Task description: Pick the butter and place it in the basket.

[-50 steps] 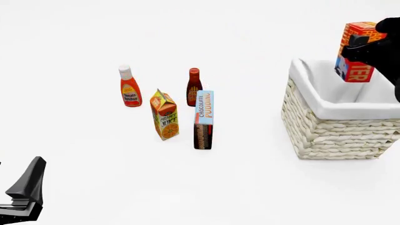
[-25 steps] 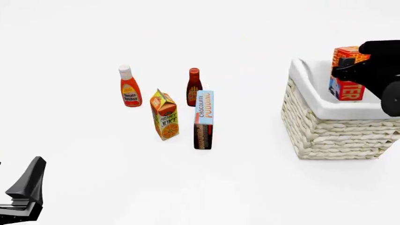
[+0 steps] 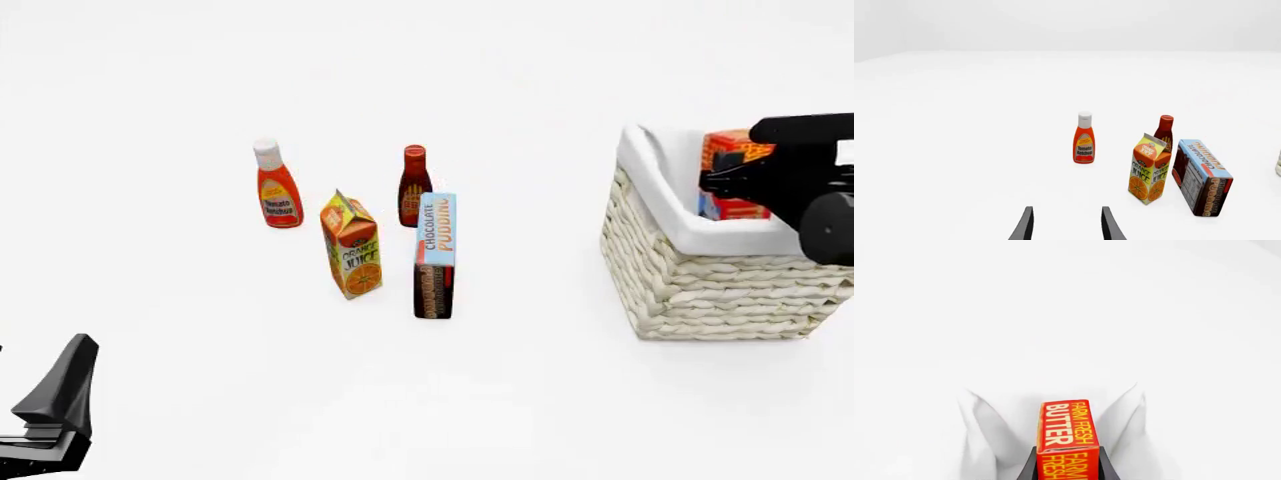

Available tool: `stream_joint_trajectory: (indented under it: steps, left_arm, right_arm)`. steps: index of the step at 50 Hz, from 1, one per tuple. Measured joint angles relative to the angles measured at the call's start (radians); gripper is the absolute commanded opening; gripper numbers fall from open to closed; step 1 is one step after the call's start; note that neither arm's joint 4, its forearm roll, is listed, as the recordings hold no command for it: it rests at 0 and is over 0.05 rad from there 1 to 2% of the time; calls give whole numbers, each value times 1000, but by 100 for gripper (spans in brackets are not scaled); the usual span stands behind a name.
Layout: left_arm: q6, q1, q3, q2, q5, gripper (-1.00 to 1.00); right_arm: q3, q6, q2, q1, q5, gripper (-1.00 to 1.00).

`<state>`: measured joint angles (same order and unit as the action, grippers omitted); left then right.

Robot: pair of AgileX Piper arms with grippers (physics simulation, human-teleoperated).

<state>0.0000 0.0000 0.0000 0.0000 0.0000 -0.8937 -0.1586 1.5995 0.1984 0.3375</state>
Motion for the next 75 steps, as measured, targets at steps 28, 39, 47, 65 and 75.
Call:
stream_joint_trajectory:
  steps: [28, 39, 47, 65, 75]
  left_arm:
    - [0, 0, 0, 0, 0, 100]
    - [0, 0, 0, 0, 0, 100]
    - [0, 0, 0, 0, 0, 100]
    - [0, 0, 0, 0, 0, 100]
    - [0, 0, 0, 0, 0, 100]
  right_arm:
    - [-8, 33, -8, 17, 10, 100]
    - [-15, 41, -17, 23, 8, 100]
    - [-20, 44, -24, 24, 7, 100]
    - [-28, 39, -42, 15, 3, 100]
    - [-34, 35, -56, 15, 1, 100]
